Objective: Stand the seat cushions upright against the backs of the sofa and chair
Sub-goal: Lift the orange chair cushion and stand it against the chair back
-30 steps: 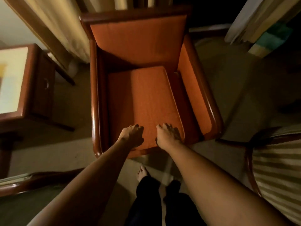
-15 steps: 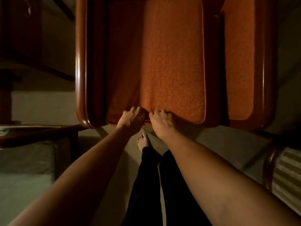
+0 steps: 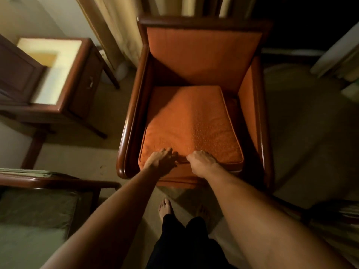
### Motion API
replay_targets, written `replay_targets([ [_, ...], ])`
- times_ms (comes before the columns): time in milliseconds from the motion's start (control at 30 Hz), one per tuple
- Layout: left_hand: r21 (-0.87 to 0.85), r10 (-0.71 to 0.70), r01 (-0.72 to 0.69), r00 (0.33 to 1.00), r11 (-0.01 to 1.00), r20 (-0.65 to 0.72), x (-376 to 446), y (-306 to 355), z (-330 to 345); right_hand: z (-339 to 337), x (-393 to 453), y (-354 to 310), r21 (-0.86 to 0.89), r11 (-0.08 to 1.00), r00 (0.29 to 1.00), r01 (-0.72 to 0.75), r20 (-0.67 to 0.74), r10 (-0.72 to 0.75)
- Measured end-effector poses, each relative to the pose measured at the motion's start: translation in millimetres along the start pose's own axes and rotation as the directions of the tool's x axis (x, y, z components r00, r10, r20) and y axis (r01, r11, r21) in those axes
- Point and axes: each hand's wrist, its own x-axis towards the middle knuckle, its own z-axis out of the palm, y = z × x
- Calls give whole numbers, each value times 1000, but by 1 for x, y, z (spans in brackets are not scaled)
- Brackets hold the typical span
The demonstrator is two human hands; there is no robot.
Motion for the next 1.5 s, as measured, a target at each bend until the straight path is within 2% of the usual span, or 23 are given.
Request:
replay_targets([
  [133, 20, 60, -59, 998, 998, -28, -8, 12, -60, -60, -30, 16, -1, 1000, 999, -19, -48, 19],
  [300, -34, 98, -96, 994, 995, 38, -31, 20, -170, -138, -59, 30, -81, 997, 994, 0, -108, -9],
  [433, -92, 62, -69, 995, 993, -82, -54, 21, -243, -205, -86, 34, -128, 992, 991, 22, -125, -39],
  [567, -90, 38, -48, 993, 995, -110, -58, 23, -278, -234, -94, 37, -139, 990, 983, 3, -183, -29],
  [633, -100, 20, -31, 994, 995, -108, -53, 24, -285, -237, -91, 37, -131, 991, 979, -16, -204, -11],
  [833, -296, -109, 20, 951, 955, -288, -44, -11, -280, -255, -65, 29, -93, 993, 940, -79, -339, 43],
  [900, -373, -130, 15, 949, 928, -287, -39, -34, -273, -264, -46, 17, -40, 997, 946, -64, -321, 48],
  [1067, -463, -193, 26, 928, 886, -318, -24, -100, -258, -275, 5, -39, 10, 999, 973, 46, -225, -43],
  [1200, -483, -190, 44, 947, 874, -258, -13, -157, -241, -277, 43, -80, 19, 994, 983, 103, -157, -99],
  [1267, -490, -186, 75, 965, 869, -183, -5, -179, -230, -281, 59, -97, -48, 993, 984, 105, -138, -110],
  [1400, -539, -114, 45, 989, 841, -96, 11, -190, -224, -296, 85, -118, -214, 975, 991, 65, -98, -87],
  [1500, -523, -45, 38, 999, 852, 0, 33, -194, -206, -304, 110, -132, -455, 891, 1000, 9, -6, -14],
])
